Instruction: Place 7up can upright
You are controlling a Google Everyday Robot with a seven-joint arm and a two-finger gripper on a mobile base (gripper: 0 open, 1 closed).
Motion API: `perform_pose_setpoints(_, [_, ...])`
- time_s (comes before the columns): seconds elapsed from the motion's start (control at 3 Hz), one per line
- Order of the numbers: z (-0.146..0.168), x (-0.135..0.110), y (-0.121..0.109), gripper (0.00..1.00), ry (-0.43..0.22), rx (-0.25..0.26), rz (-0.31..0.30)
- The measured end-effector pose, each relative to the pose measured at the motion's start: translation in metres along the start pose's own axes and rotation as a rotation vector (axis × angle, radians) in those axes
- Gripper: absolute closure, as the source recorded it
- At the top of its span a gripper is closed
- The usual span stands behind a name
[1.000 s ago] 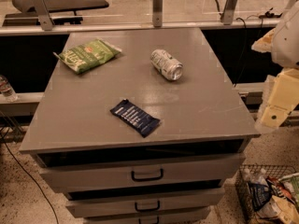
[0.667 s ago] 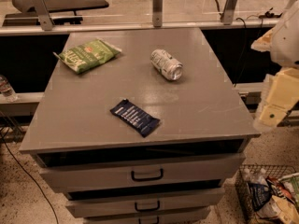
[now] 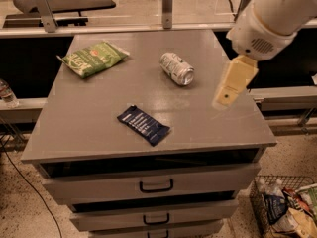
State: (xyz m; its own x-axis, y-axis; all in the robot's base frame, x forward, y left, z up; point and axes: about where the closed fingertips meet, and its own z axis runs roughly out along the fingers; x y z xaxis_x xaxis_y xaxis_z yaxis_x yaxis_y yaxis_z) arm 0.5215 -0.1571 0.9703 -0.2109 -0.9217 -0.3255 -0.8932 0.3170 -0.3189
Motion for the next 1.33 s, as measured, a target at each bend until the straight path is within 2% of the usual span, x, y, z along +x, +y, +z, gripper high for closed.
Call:
perform_pose_setpoints(0.33, [0.036, -0.053, -0.040, 0.00, -0.101, 0.048, 0.048])
perform_pose_setpoints(0.67, [0.036, -0.053, -0.040, 0.00, -0.101, 0.048, 0.048])
perform_pose_setpoints(1.0, [0.047, -0.062, -0.048, 0.00, -0.132, 0.062, 0.087])
perform_pose_setpoints(1.33, [0.085, -0.079, -0.074, 0.00, -0.170, 0.079, 0.178])
